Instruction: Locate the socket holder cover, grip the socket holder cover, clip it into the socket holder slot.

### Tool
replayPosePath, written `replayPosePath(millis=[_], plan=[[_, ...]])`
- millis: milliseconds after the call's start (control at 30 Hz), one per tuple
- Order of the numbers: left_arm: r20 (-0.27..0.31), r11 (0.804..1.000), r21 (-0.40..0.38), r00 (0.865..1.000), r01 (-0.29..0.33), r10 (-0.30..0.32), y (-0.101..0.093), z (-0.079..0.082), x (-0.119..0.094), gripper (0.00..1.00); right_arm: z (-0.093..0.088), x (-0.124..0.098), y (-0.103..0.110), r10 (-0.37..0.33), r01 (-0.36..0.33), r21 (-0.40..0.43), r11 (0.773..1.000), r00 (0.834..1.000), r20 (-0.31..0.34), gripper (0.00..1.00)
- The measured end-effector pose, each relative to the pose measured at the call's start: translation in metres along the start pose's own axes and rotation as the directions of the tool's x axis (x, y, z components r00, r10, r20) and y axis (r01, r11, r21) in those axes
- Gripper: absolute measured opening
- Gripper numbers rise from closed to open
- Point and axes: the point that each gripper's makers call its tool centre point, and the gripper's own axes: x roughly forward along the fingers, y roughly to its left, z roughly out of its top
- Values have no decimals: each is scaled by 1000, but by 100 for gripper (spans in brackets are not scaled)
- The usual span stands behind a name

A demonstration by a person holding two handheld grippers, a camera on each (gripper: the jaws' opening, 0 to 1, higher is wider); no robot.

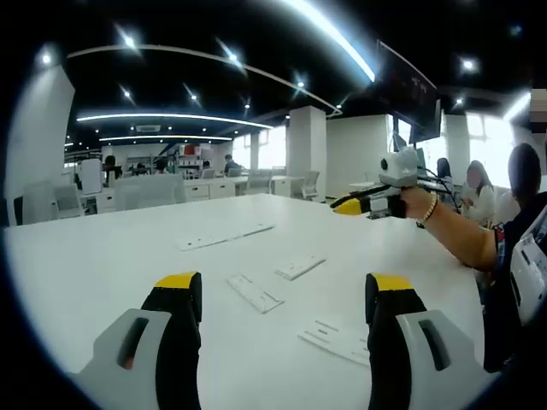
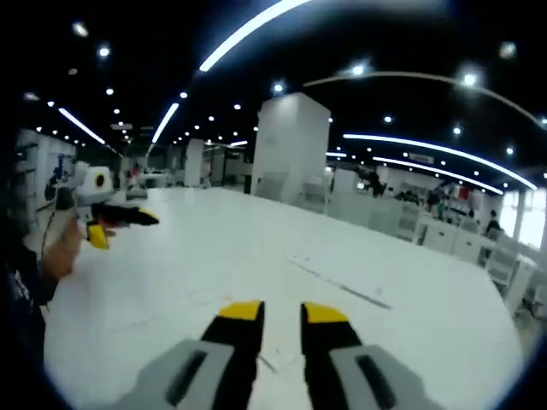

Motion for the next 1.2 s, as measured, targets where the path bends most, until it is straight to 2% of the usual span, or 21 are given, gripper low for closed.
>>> replayPosePath(millis=[67,133,233,367,433,633,800,1200], plan=[[6,1000,0,1000,-4,4,1,1,-1,77,11,-19,3,26,-25,-19,1000,998,59,21],[17,1000,1,1000,-13,13,2,4,-2,76,11,-32,2,24,-22,-19,1000,997,73,23],[47,1000,2,999,-25,24,4,10,-4,75,6,-61,-2,23,-19,-34,999,993,114,25],[55,1000,1,998,-31,31,5,11,-4,75,-5,-79,-10,19,-14,-39,999,993,117,29],[54,999,1,998,-42,42,7,11,-4,74,-9,-86,-12,19,-16,-22,1000,990,138,29],[72,997,15,995,-74,72,14,15,-6,74,-23,-86,-7,28,-27,-3,1000,987,158,33],[86,995,26,992,-93,91,17,16,-6,74,-39,-76,-4,49,-49,-4,999,991,124,36],[113,996,43,991,-81,75,11,22,-5,75,-39,-77,-1,59,-59,-5,998,989,134,38]])
